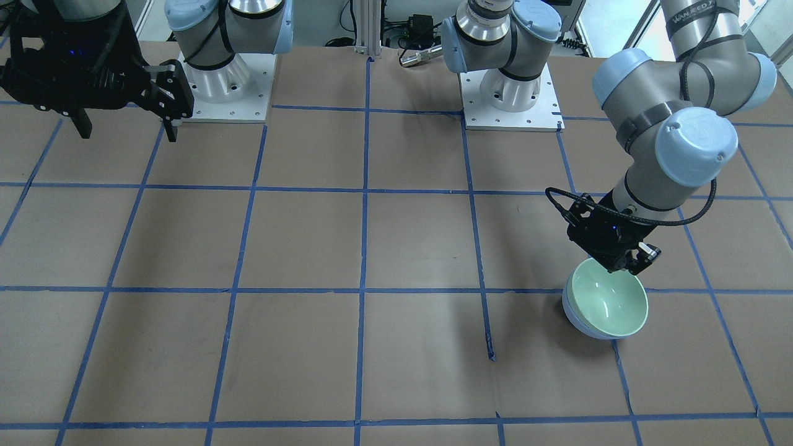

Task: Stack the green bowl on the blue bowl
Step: 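Lower the mint-green bowl into the pale blue bowl and release, then raise the open left gripper up away from the stacked bowls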

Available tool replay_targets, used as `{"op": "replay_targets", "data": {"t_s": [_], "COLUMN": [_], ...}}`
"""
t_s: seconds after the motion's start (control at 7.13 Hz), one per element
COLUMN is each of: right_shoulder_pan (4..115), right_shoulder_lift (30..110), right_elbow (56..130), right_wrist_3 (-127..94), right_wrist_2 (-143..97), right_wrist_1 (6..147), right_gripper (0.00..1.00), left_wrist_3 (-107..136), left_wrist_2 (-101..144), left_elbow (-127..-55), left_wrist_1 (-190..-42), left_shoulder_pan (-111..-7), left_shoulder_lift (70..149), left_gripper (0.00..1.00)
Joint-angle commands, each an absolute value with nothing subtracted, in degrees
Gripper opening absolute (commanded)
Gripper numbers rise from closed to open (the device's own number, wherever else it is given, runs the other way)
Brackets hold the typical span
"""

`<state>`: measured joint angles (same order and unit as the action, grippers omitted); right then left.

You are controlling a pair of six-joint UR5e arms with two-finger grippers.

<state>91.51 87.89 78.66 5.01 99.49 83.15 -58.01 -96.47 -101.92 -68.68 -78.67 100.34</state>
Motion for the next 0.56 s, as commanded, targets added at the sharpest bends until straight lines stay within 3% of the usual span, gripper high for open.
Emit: {"op": "replay_targets", "data": {"t_s": [0.0,0.14,0.42], "right_shoulder_pan": [91.6,91.6,91.6], "right_shoulder_lift": [87.9,87.9,87.9], "right_elbow": [78.7,78.7,78.7], "right_wrist_3": [5.0,5.0,5.0], "right_wrist_2": [99.5,99.5,99.5], "right_wrist_1": [83.1,83.1,83.1], "right_gripper": [1.00,1.00,1.00], "left_wrist_3": [-39.6,-33.3,-23.6], "left_wrist_2": [-96.2,-92.5,-88.7], "left_elbow": [-97.8,-94.9,-90.9], "left_wrist_1": [-76.4,-81.9,-89.7], "left_shoulder_pan": [-84.9,-85.8,-86.0], "left_shoulder_lift": [96.7,95.5,93.9], "left_gripper": [0.85,0.87,1.00]}}
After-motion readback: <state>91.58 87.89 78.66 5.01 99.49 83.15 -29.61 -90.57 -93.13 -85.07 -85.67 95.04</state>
